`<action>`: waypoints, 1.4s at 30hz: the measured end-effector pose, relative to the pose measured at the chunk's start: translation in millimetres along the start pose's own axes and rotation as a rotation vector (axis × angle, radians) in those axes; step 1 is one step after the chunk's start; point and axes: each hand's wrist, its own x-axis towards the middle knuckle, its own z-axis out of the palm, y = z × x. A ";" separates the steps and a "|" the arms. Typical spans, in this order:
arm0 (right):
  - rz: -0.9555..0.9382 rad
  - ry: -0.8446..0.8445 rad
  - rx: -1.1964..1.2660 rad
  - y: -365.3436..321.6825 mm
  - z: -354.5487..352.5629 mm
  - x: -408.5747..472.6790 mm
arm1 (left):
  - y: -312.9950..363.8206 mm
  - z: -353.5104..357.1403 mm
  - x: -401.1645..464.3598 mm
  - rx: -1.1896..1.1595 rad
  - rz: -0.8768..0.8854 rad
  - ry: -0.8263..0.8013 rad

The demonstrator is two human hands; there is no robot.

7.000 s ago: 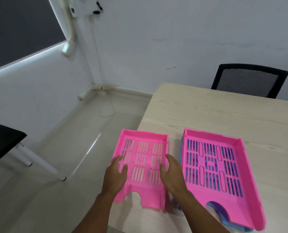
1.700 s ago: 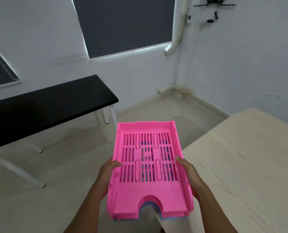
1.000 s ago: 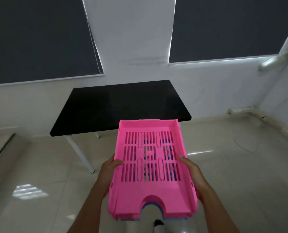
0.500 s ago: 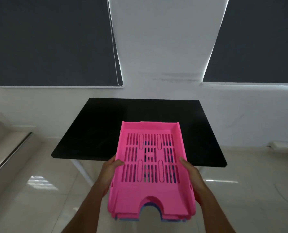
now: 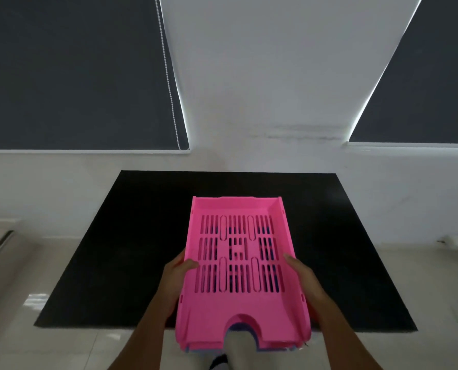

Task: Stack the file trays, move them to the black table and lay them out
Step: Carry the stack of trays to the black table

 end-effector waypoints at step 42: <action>-0.367 0.326 -0.318 -141.0 -104.4 52.1 | 98.3 191.9 85.7 0.219 0.251 0.026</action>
